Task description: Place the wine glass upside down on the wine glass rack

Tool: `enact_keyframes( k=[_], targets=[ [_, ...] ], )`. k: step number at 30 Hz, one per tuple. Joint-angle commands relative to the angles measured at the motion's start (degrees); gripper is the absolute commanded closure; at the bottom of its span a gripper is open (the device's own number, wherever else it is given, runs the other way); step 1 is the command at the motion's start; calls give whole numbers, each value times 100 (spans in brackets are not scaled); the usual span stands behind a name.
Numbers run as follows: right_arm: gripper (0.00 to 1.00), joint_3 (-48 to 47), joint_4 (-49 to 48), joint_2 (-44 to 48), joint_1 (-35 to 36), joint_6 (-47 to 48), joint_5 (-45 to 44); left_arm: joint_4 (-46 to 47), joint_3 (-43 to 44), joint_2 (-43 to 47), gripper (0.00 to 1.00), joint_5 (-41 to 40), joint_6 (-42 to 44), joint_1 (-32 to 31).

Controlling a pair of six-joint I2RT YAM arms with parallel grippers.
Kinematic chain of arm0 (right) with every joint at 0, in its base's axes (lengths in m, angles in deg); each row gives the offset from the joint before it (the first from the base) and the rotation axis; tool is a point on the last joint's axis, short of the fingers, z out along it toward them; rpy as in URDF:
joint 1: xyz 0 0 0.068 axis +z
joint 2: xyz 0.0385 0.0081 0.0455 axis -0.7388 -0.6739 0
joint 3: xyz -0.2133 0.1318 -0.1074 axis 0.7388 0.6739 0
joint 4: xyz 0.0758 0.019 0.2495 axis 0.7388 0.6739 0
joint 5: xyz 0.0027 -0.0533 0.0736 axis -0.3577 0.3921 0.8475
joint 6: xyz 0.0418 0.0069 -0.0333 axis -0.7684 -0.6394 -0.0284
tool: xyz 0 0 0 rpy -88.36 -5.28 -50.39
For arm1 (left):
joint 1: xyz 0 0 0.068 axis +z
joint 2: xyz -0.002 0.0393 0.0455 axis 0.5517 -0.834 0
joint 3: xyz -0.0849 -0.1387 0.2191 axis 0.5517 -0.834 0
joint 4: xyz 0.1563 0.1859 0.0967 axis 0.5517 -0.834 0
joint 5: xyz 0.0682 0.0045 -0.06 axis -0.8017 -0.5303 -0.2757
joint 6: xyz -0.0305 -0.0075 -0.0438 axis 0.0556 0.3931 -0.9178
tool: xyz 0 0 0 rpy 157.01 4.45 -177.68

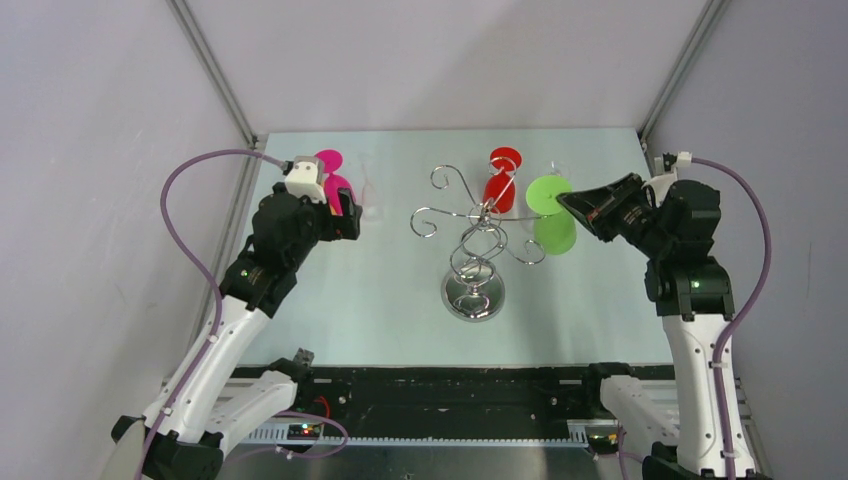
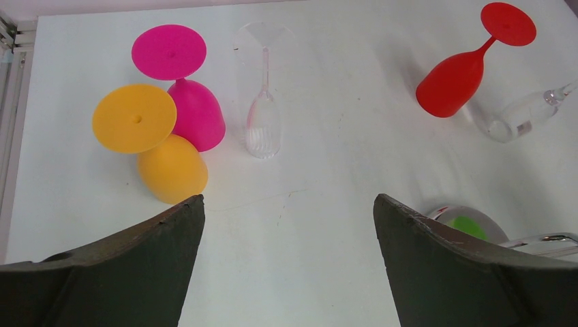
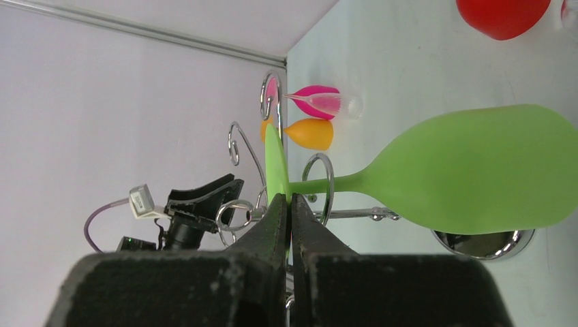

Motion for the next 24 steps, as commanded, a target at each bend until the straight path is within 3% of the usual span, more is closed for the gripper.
enact_keyframes(
  k=[1, 14, 18, 24],
  targets=[
    [100, -147, -382, -104, -14, 59, -54, 132, -72, 58, 1, -52, 84, -32],
    [100, -148, -533, -397, 74, 135, 133, 135, -84, 58, 1, -73, 76, -37],
    [92, -150, -423, -417, 160, 280, 152, 131, -83, 47, 1, -82, 71, -32],
    [72, -150, -245, -369, 173, 467, 61, 132, -77, 34, 1, -59, 68, -32]
  ],
)
